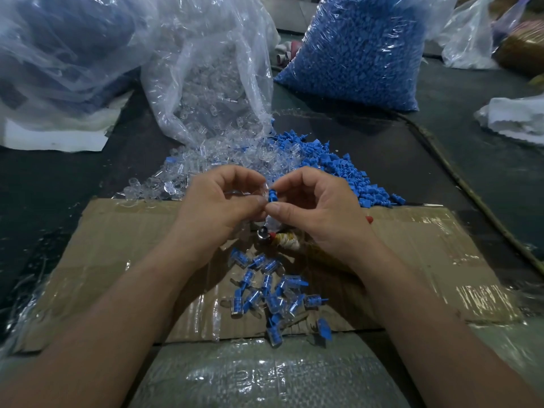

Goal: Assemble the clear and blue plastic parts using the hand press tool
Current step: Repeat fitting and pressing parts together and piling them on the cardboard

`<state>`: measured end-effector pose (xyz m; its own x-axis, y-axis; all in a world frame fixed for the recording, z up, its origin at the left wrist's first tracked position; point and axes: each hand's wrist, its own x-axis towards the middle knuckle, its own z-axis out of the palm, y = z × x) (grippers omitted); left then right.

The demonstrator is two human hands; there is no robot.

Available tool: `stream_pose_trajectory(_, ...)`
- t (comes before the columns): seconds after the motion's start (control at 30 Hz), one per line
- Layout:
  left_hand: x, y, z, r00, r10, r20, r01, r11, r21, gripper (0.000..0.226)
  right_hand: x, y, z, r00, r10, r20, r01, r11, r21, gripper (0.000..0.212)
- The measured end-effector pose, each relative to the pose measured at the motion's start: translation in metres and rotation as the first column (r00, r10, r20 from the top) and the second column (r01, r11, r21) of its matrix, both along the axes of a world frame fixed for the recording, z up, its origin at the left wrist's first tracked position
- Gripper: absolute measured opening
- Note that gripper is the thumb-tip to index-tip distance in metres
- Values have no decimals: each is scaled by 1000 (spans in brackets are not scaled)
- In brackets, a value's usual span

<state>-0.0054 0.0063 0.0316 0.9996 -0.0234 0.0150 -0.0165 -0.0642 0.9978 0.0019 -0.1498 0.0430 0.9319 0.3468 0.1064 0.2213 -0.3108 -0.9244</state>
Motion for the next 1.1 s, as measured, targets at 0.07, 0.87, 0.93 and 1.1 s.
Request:
stream_pose_trajectory(0.07,0,0,-1,1000,17,8,-17,1000,-1,20,0,0,0,999,-31,15,31,1000,3,22)
stream_pose_trajectory(0.87,-1,1,1,990,-117,-78,89,951,-298,11,4,0,-8,949,-18,314,32,999,-39,27)
stream_pose_trajectory(0.93,-1,2,1,986,-138,-96,99,940,-326,11,4,-1,-8,938,-32,346,44,999,-28,26)
stream_pose_trajectory(1.1,1,3,2,976,-178,-124,117,913,-391,14,5,-2,-9,922,-49,384,49,999,9,27)
